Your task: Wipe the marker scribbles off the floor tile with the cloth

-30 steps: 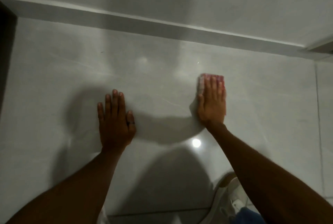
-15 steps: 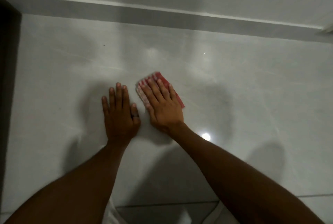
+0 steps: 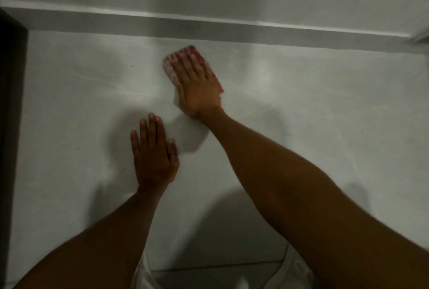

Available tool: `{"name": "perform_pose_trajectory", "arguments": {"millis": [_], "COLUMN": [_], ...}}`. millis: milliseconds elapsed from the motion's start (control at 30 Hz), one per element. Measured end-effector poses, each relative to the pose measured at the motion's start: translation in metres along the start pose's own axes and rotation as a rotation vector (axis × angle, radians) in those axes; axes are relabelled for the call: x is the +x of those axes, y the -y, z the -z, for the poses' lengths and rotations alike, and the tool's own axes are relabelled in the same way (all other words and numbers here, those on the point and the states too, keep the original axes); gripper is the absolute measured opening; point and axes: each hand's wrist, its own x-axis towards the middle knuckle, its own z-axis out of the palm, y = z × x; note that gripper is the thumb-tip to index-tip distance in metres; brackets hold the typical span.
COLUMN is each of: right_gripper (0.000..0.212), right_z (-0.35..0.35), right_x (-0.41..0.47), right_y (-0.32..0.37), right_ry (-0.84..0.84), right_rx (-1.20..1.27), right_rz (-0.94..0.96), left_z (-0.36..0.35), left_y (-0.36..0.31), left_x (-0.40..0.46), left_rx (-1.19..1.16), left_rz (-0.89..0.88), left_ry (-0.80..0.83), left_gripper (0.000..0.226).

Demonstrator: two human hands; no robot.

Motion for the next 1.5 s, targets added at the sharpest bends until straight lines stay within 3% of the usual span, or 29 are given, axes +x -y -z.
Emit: {"name": "perform_pose_trajectory", "arguments": {"millis": [233, 433, 533, 600, 667, 767, 867, 933, 1000, 1100, 1200, 1267, 1367, 1500], "right_gripper": [0.073, 0.087, 0.088, 0.089, 0.083, 0.051, 0.034, 0.041, 0.056, 0.053, 0.042, 0.034, 0.032, 0.033], "right_z": [0.019, 0.01, 0.008, 0.01, 0.044, 0.127, 0.206, 0.26, 0.32, 0.395, 0.426, 0.419, 0.389, 0.36], "right_x": [-0.068, -0.108, -0.147, -0.168, -0.173, -0.16, -0.132, -0.111, -0.082, -0.024, 0.045, 0.088, 0.141, 0.164], "right_y": [-0.098, -0.083, -0.031, 0.002, 0.035, 0.088, 0.139, 0.174, 0.216, 0.288, 0.373, 0.426, 0.48, 0.501], "right_ry": [-0.13, -0.046, 0.119, 0.338, 0.581, 0.557, 0.555, 0.654, 0.758, 0.763, 0.576, 0.437, 0.342, 0.302], "right_rx": [0.028, 0.087, 0.081, 0.117, 0.408, 1.058, 1.612, 1.754, 1.639, 1.221, 0.885, 0.588, 0.162, -0.156], "right_rz": [-0.406, -0.637, -0.598, -0.53, -0.547, -0.798, -0.841, -0.782, -0.653, -0.327, -0.119, 0.033, 0.164, 0.185], "left_z": [-0.008, -0.004, 0.015, 0.031, 0.078, 0.178, 0.283, 0.346, 0.415, 0.505, 0.557, 0.563, 0.543, 0.523], "left_y": [0.007, 0.005, 0.002, 0.005, 0.007, 0.0, 0.003, 0.009, 0.022, 0.063, 0.124, 0.165, 0.216, 0.249], "left_x": [0.001, 0.002, 0.004, 0.019, 0.043, 0.051, 0.033, 0.03, 0.039, 0.07, 0.113, 0.137, 0.166, 0.183], "left_rx": [-0.014, 0.029, 0.018, -0.032, -0.318, -0.851, -1.237, -1.434, -1.488, -1.439, -1.38, -1.38, -1.36, -1.272], "left_rz": [-0.019, -0.019, 0.006, 0.013, 0.218, 0.75, 0.877, 0.931, 0.974, 0.894, 0.891, 0.96, 1.142, 1.154], "left_ry": [-0.018, 0.022, 0.181, 0.449, 0.735, 0.929, 0.89, 0.673, 0.336, -0.082, -0.407, -0.538, -0.53, -0.203], "left_gripper": [0.068, 0.067, 0.069, 0.07, 0.068, 0.064, 0.063, 0.053, 0.037, 0.018, 0.024, 0.022, 0.031, 0.034]}}
